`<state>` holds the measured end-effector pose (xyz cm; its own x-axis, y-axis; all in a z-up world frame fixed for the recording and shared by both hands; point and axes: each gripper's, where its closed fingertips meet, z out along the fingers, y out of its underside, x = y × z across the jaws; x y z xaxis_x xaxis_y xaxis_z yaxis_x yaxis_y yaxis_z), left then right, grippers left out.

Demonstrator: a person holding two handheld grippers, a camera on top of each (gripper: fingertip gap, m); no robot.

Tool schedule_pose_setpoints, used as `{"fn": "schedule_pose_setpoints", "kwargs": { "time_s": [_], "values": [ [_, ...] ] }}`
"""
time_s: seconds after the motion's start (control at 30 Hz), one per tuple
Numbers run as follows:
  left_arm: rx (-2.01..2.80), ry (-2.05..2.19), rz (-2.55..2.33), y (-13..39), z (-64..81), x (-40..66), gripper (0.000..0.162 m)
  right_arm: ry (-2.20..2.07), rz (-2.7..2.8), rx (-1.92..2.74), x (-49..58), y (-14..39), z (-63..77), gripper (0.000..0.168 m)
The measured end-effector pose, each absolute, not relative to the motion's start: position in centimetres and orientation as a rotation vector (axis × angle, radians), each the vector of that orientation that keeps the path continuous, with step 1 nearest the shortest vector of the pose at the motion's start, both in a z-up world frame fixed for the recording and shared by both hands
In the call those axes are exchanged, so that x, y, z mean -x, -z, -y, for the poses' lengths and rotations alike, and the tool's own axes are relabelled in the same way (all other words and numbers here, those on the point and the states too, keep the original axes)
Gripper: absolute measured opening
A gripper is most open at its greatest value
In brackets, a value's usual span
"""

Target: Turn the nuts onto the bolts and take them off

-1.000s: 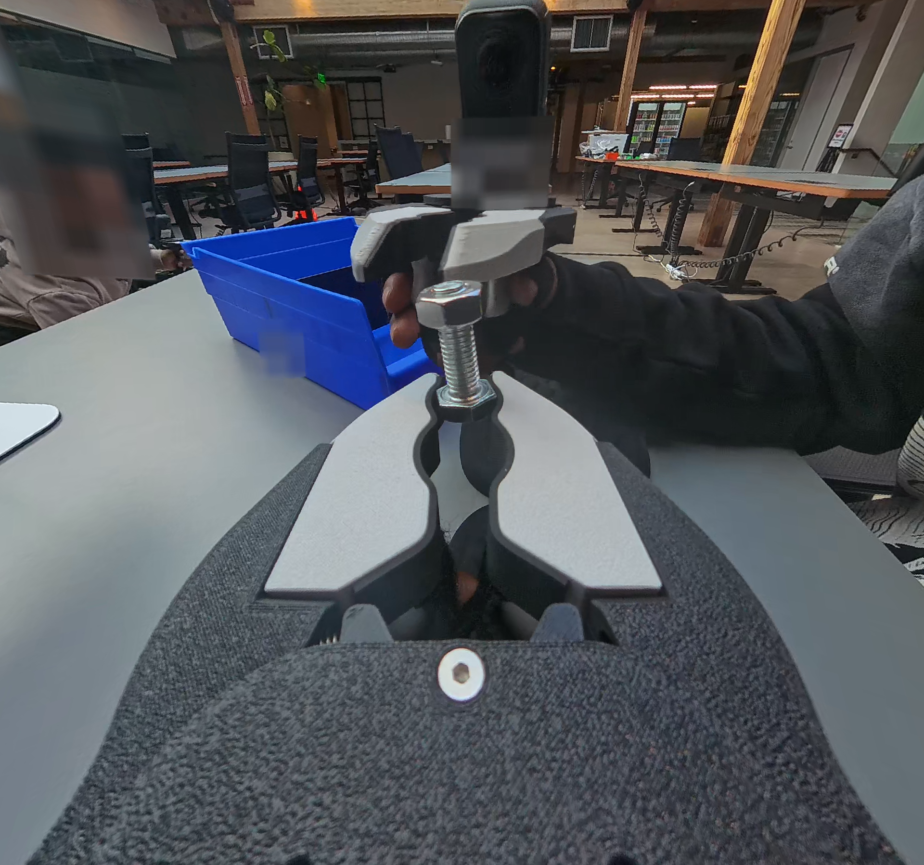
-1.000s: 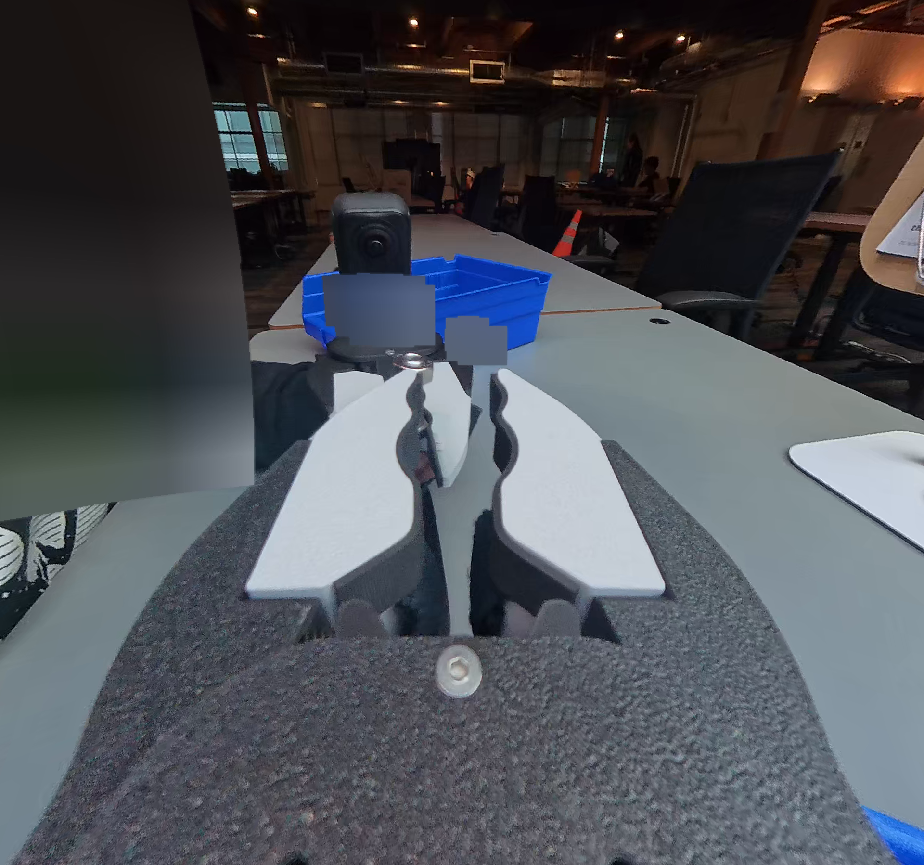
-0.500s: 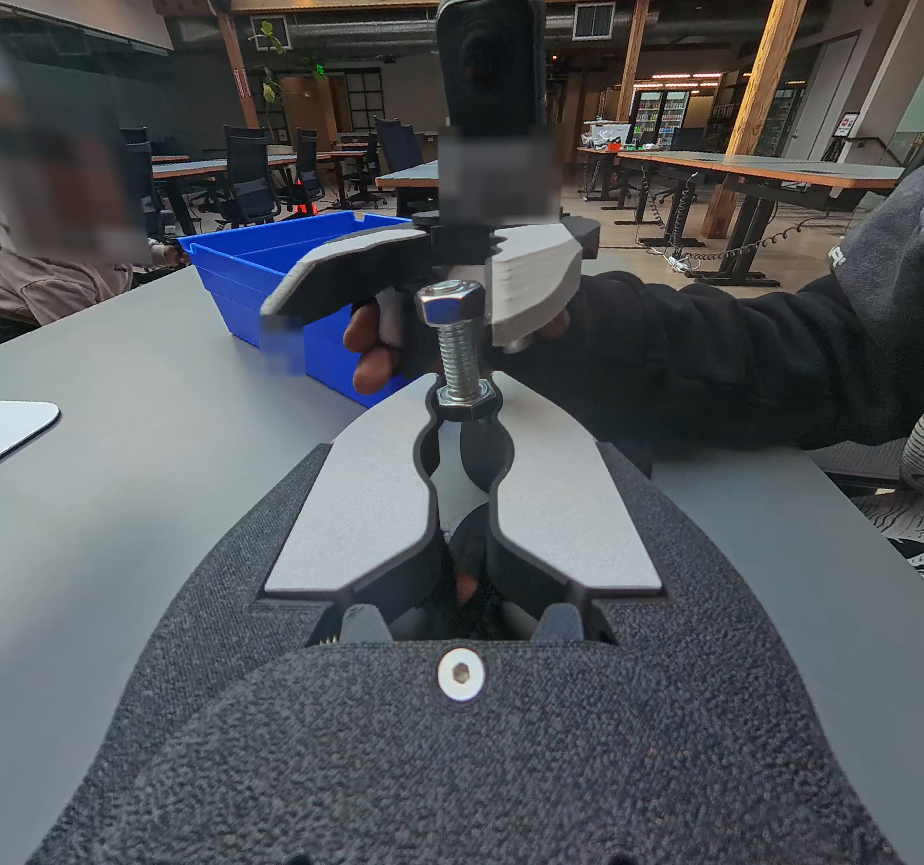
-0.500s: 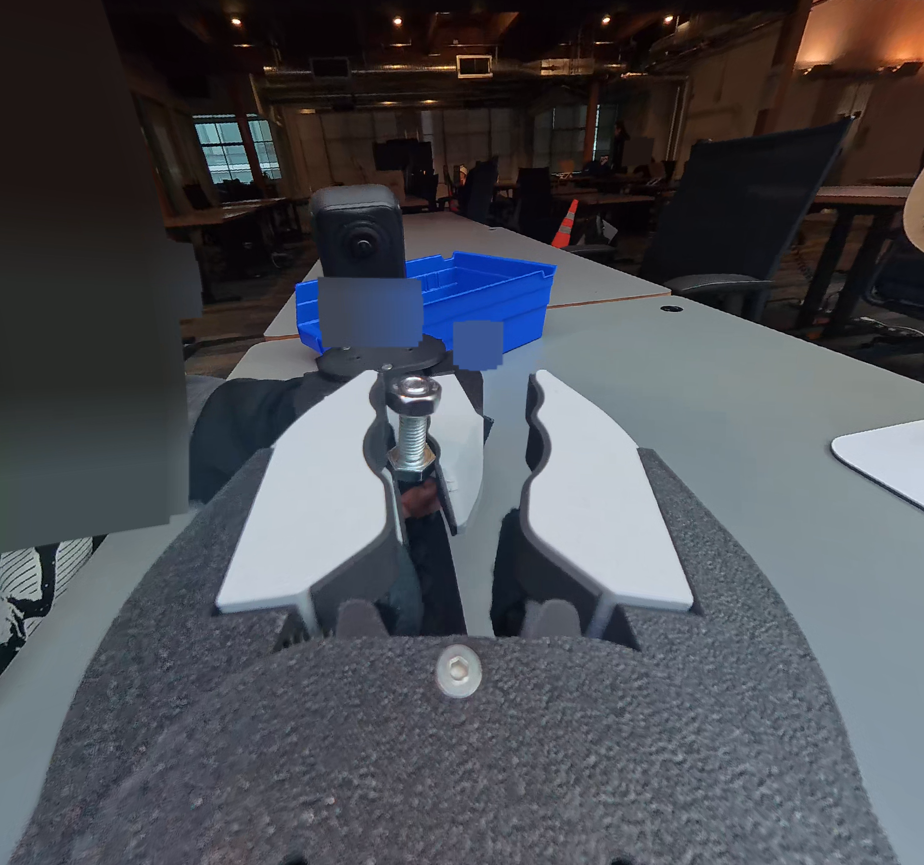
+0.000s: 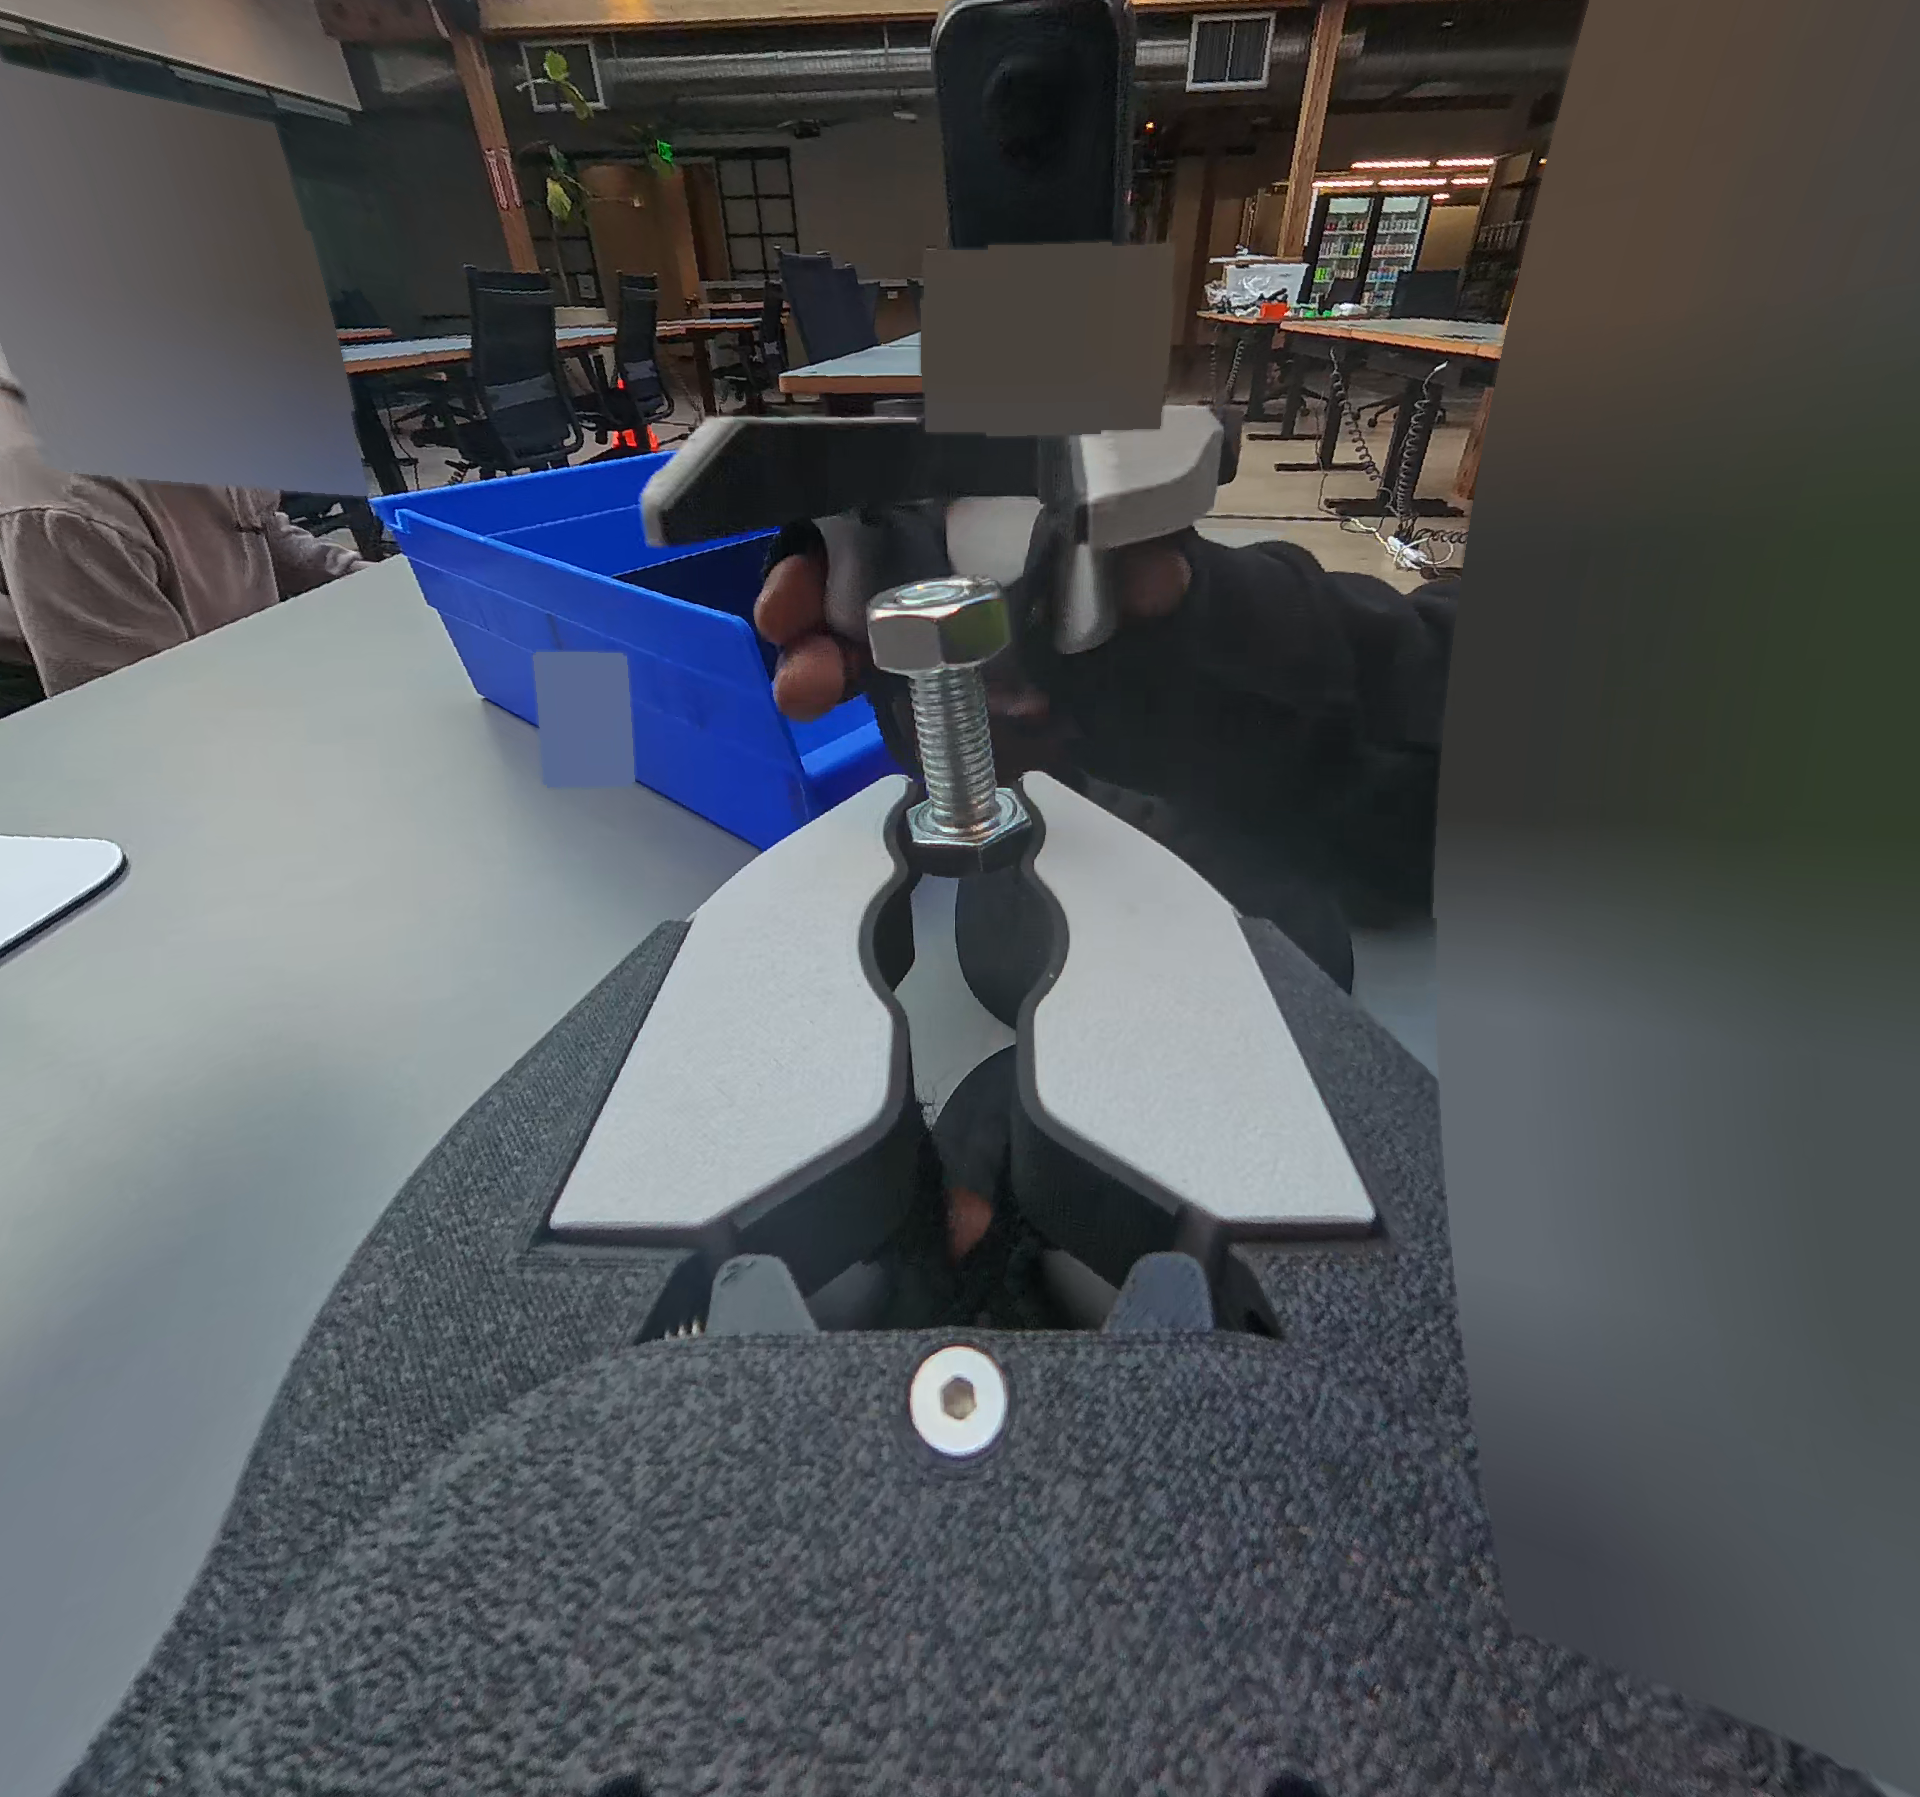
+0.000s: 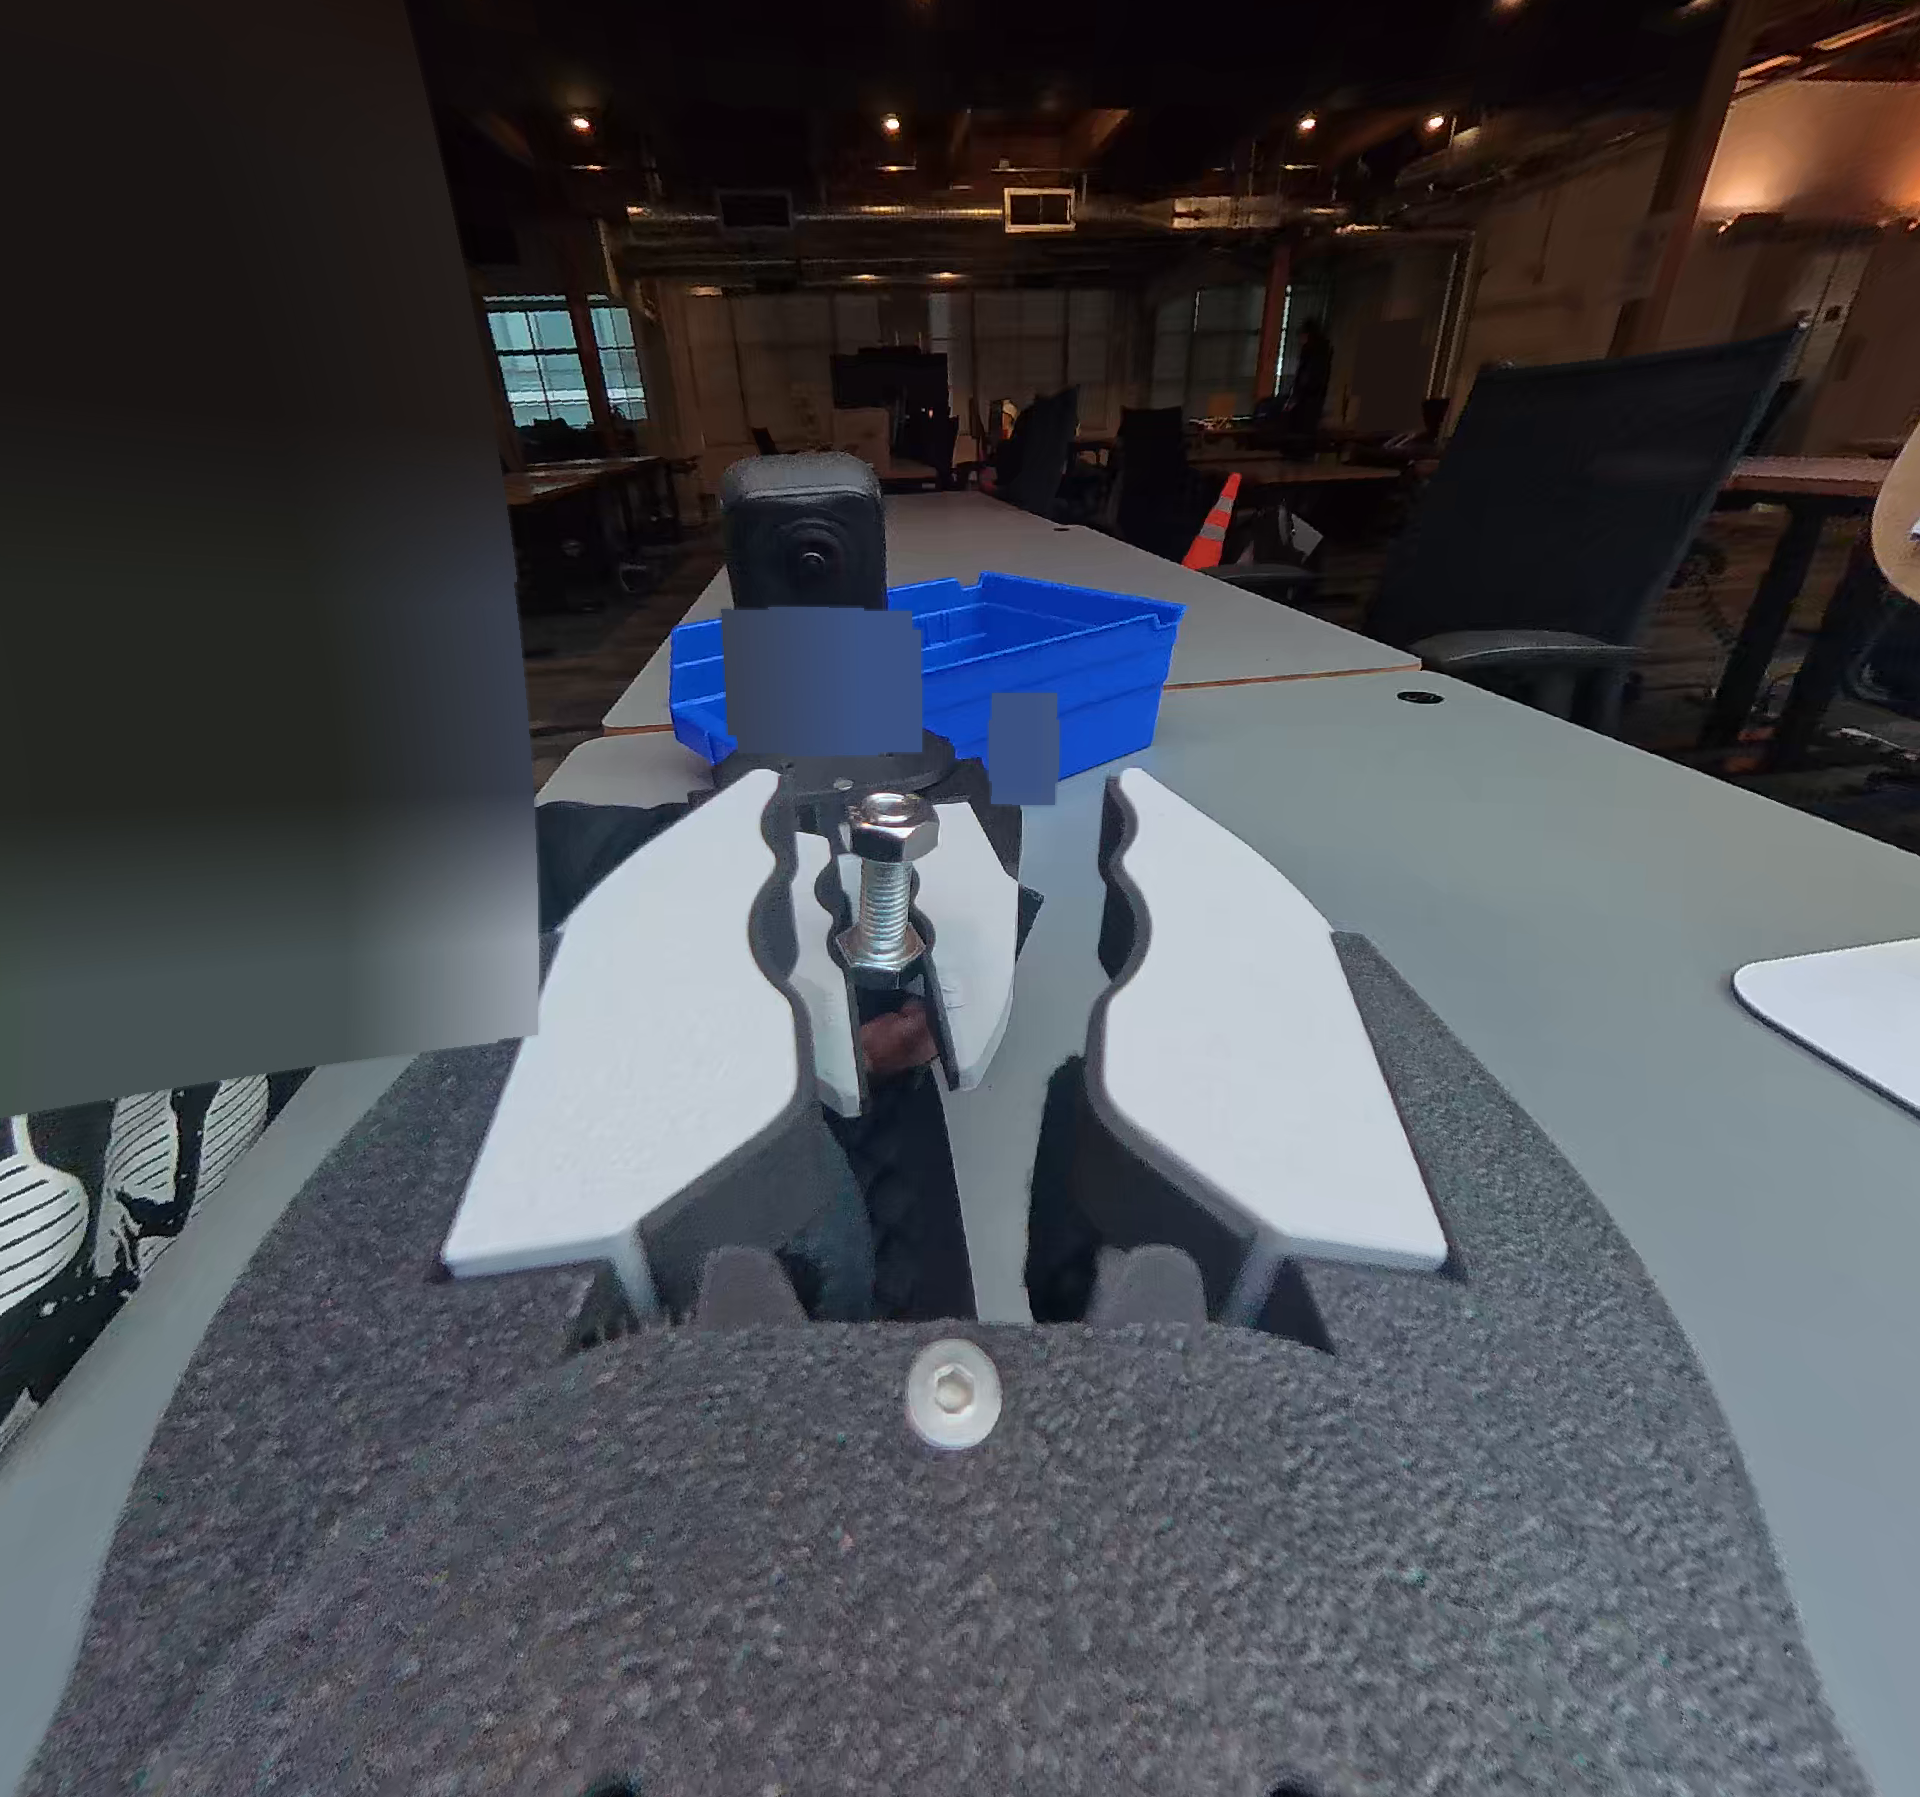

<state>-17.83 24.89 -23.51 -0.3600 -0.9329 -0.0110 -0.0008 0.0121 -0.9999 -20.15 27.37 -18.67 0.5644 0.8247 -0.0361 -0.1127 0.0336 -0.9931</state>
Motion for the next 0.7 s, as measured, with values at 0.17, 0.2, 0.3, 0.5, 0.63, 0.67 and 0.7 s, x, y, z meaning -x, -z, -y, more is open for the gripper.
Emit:
{"fn": "schedule_pose_setpoints", "kwargs": {
  "time_s": [0.17,0.2,0.3,0.5,0.63,0.67,0.7],
  "values": [
    [1.004,1.453,-1.494,23.6,-24.8,17.8,0.015,-0.785,0.655,1.388,21.7,19.5,-28.5,0.062],
    [1.003,1.453,-1.494,23.6,-24.8,17.8,0.015,-0.781,0.658,1.394,21.8,19.6,-28.6,0.061],
    [1.001,1.456,-1.492,23.6,-24.8,17.8,0.015,-0.718,0.679,1.399,21.1,19.8,-28.6,0.056],
    [1.003,1.464,-1.482,23.5,-24.9,17.8,0.015,-0.696,0.732,1.383,19.5,19.6,-27.6,0.043],
    [1.002,1.462,-1.486,23.5,-24.8,17.8,0.015,-0.681,0.711,1.360,18.2,19.0,-27.3,0.032],
    [1.002,1.461,-1.488,23.5,-24.8,17.8,0.015,-0.718,0.714,1.340,18.5,18.7,-27.0,0.034],
    [1.003,1.460,-1.488,23.5,-24.8,17.8,0.015,-0.757,0.711,1.322,18.8,18.4,-26.7,0.038]
  ]
}}
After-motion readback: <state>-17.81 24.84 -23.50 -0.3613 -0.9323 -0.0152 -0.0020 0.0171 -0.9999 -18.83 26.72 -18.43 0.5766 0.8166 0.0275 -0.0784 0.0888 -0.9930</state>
